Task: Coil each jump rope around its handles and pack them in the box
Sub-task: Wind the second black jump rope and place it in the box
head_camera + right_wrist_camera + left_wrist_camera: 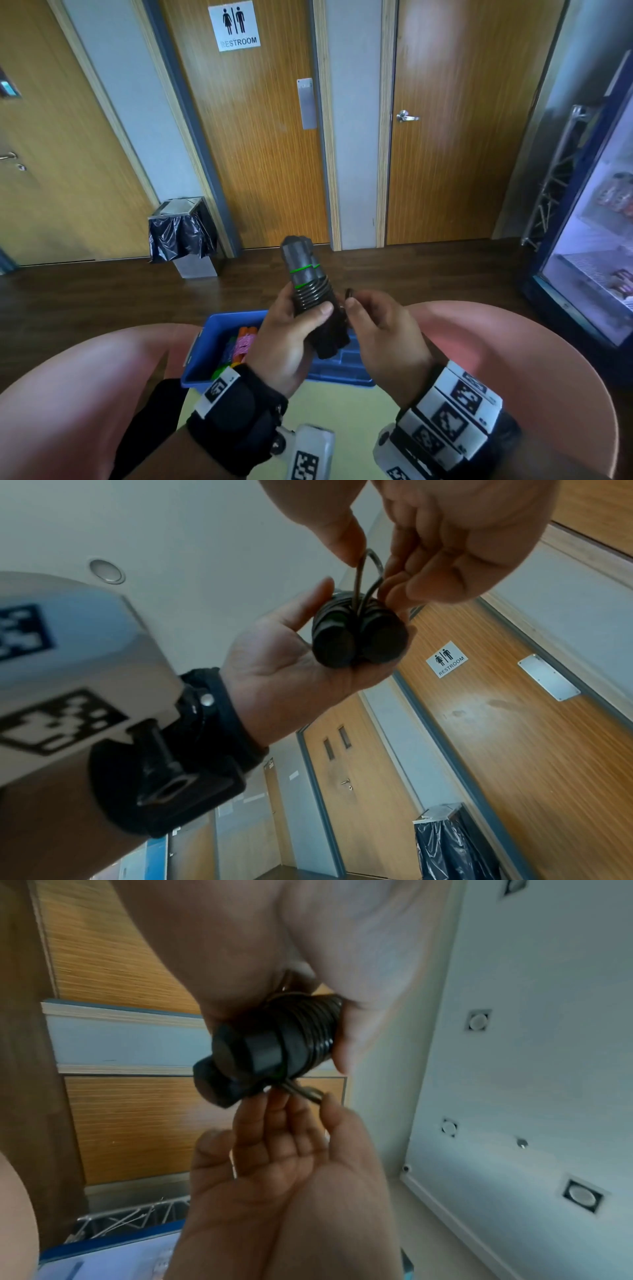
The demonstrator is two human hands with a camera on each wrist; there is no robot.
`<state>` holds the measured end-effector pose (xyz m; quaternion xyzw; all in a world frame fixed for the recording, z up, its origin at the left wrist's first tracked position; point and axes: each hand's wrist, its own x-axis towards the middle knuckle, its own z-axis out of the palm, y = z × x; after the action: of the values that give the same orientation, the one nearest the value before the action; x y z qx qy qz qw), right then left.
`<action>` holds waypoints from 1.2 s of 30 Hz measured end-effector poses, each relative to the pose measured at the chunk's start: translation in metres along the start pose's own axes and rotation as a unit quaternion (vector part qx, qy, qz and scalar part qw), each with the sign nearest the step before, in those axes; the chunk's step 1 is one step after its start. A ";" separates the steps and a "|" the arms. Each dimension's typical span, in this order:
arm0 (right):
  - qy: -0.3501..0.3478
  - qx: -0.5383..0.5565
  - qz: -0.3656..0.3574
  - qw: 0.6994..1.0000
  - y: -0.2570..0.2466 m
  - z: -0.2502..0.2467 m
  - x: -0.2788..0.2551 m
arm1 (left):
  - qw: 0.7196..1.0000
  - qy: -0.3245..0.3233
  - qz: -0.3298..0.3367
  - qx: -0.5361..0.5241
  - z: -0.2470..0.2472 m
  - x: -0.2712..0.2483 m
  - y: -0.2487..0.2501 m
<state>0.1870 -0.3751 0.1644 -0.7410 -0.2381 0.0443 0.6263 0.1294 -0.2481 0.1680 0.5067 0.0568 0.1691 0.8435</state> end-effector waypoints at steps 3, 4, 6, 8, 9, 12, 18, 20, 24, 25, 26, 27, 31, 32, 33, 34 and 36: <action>0.005 0.032 -0.003 0.999 -0.008 0.001 -0.004 | 0.999 -0.017 -0.032 -0.036 -0.002 0.001 0.007; 0.006 0.045 -0.004 0.999 -0.010 0.002 -0.005 | 0.997 -0.015 -0.036 -0.060 -0.003 0.002 0.008; 0.011 0.065 -0.007 0.998 -0.016 0.003 -0.005 | 0.994 -0.008 -0.042 -0.099 -0.004 0.003 0.008; 0.014 0.087 -0.008 0.996 -0.021 0.006 -0.005 | 0.992 -0.003 -0.042 -0.117 -0.005 0.002 0.008; 0.016 0.101 -0.009 0.995 -0.024 0.009 -0.005 | 0.991 -0.004 -0.037 -0.127 -0.006 0.001 0.008; 0.018 0.137 -0.025 0.990 -0.029 0.019 -0.006 | 0.990 -0.014 -0.022 -0.141 -0.012 -0.001 0.014; 0.010 0.192 -0.019 0.981 -0.034 0.052 -0.009 | 0.997 0.018 0.030 -0.069 -0.036 -0.004 0.028; 0.010 0.136 -0.056 0.989 -0.036 0.065 -0.008 | 0.997 0.013 0.028 -0.071 -0.043 -0.005 0.034; -0.005 -0.036 -0.161 0.986 -0.044 0.086 -0.004 | 0.995 0.013 0.019 -0.097 -0.062 -0.004 0.049; -0.010 -0.053 -0.177 0.983 -0.048 0.091 -0.003 | 0.995 0.007 0.019 -0.101 -0.068 -0.004 0.053; -0.012 -0.065 -0.188 0.980 -0.051 0.096 -0.001 | 0.994 0.000 0.021 -0.106 -0.072 -0.004 0.059; -0.010 -0.079 -0.196 0.977 -0.054 0.102 0.001 | 0.993 -0.009 0.022 -0.113 -0.077 -0.003 0.064; 0.010 -0.130 -0.221 0.967 -0.068 0.126 0.007 | 0.991 -0.041 0.021 -0.123 -0.098 0.000 0.088; 0.017 -0.143 -0.230 0.963 -0.071 0.132 0.008 | 0.992 -0.037 0.021 -0.121 -0.103 0.002 0.093; 0.023 -0.152 -0.234 0.960 -0.075 0.138 0.009 | 0.992 -0.032 0.023 -0.118 -0.110 0.004 0.097; 0.028 -0.161 -0.232 0.959 -0.078 0.144 0.010 | 0.992 -0.028 0.024 -0.117 -0.116 0.006 0.102; 0.034 -0.187 -0.227 0.955 -0.085 0.155 0.012 | 0.992 -0.031 0.022 -0.121 -0.127 0.009 0.109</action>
<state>0.1160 -0.2203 0.2152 -0.7722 -0.3828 -0.1692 0.4780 0.0786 -0.0917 0.2031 0.4072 -0.0015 0.1770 0.8960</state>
